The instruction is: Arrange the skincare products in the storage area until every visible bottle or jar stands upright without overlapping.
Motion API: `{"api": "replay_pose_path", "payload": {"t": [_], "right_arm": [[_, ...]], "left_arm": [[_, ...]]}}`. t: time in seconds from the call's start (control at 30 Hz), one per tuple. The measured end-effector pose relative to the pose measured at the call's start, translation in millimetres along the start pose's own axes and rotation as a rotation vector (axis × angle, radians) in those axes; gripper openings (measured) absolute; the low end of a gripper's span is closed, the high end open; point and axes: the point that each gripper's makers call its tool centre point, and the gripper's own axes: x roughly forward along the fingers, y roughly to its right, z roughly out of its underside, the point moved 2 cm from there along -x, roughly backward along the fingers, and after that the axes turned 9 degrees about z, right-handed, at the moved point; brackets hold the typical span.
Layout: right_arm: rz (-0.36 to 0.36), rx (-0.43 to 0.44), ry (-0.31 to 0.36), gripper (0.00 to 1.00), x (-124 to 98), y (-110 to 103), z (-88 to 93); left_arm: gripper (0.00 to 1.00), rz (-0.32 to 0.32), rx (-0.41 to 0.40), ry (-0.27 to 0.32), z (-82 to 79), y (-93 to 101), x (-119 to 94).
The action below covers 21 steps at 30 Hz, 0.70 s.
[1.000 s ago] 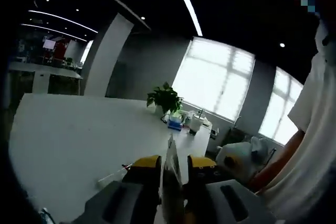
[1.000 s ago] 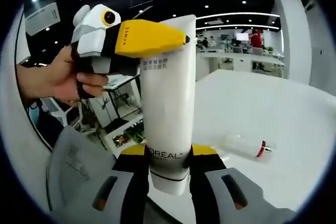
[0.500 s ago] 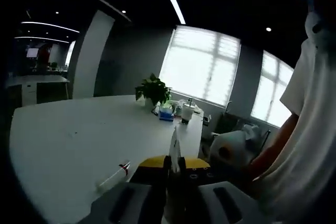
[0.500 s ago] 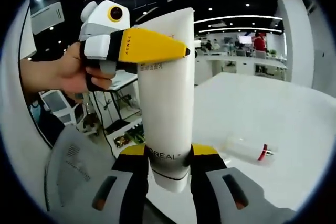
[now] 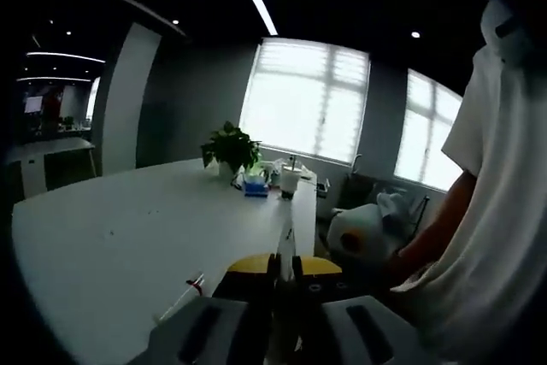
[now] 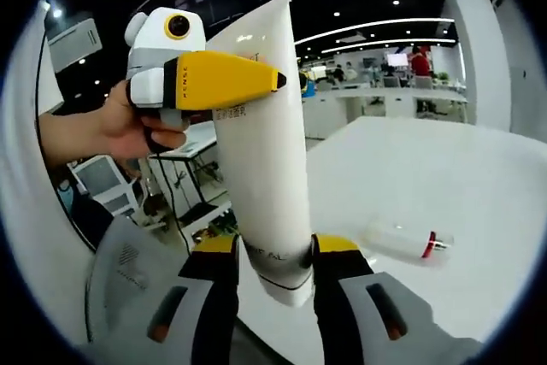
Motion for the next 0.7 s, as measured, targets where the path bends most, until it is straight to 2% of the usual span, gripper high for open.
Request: {"api": "replay_pose_path", "payload": {"t": [0.13,0.23,0.3,0.37,0.47,0.53,0.7], "right_arm": [[-0.002,-0.043,-0.04,0.44,-2.7,-2.9,4.5],[-0.016,-0.044,-0.074,0.53,-7.8,-5.6,10.7],[-0.02,-0.082,-0.099,0.52,-13.9,-6.4,18.2],[-0.005,-0.11,-0.095,0.51,-18.7,-4.1,22.1],[-0.001,-0.125,-0.117,0.51,-22.6,-2.2,29.0],[-0.01,-0.15,-0.162,0.5,-24.0,-2.2,37.5],[0.004,-0.239,-0.171,0.48,-23.8,-1.8,46.6]], "left_arm": [[0.07,0.007,0.02,-0.002,-7.3,-5.0,-0.2],[0.07,0.014,0.052,-0.013,-16.7,-13.2,-2.4],[0.07,0.02,0.074,-0.011,-23.8,-18.0,-4.4],[0.07,0.02,0.081,-0.011,-29.7,-25.2,-6.3],[0.08,0.021,0.094,-0.019,-35.9,-35.2,-8.1],[0.08,0.02,0.097,-0.02,-39.9,-42.0,-9.0],[0.08,0.027,0.122,-0.035,-47.9,-51.6,-8.4]]}}
